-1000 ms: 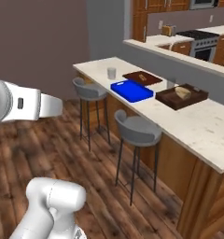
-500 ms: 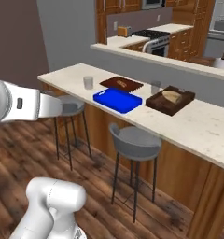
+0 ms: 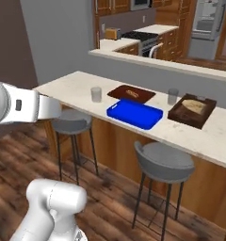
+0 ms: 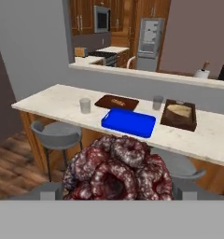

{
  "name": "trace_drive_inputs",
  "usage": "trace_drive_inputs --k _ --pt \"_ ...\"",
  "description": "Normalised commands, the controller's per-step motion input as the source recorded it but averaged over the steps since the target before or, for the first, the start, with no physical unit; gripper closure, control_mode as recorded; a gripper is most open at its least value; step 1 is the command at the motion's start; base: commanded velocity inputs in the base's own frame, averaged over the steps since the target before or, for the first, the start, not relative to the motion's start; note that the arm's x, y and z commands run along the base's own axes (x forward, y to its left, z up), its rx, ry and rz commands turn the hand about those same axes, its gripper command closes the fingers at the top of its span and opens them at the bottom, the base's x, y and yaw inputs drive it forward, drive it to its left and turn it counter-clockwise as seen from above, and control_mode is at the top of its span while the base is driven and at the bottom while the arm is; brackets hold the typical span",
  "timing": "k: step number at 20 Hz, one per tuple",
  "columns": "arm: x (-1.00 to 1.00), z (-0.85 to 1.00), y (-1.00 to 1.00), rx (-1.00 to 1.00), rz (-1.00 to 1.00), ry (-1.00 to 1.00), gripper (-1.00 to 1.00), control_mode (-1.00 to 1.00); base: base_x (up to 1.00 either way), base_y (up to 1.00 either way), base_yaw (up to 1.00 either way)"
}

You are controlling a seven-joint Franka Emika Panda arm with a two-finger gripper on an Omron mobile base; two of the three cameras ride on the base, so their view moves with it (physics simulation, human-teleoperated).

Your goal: Take the cupcake and cake from the fridge and place them on the empty tray on the dining counter.

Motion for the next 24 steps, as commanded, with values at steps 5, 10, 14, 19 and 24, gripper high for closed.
trace_drive_inputs --k 5,10,14,19,24 --pt "0.00 0.00 0.00 0.00 0.00 0.00 1.00 1.00 1.00 1.00 -0.38" --pt "0.00 0.00 0.00 0.00 0.00 0.00 1.00 1.00 0.94 0.53 -0.44" --pt "0.00 0.00 0.00 0.00 0.00 0.00 1.00 1.00 0.70 -0.22 -0.51" --pt "0.00 0.00 0.00 0.00 0.00 0.00 1.00 1.00 0.87 0.12 -0.46" --pt "0.00 0.00 0.00 0.00 0.00 0.00 1.00 1.00 0.95 0.72 -0.33"
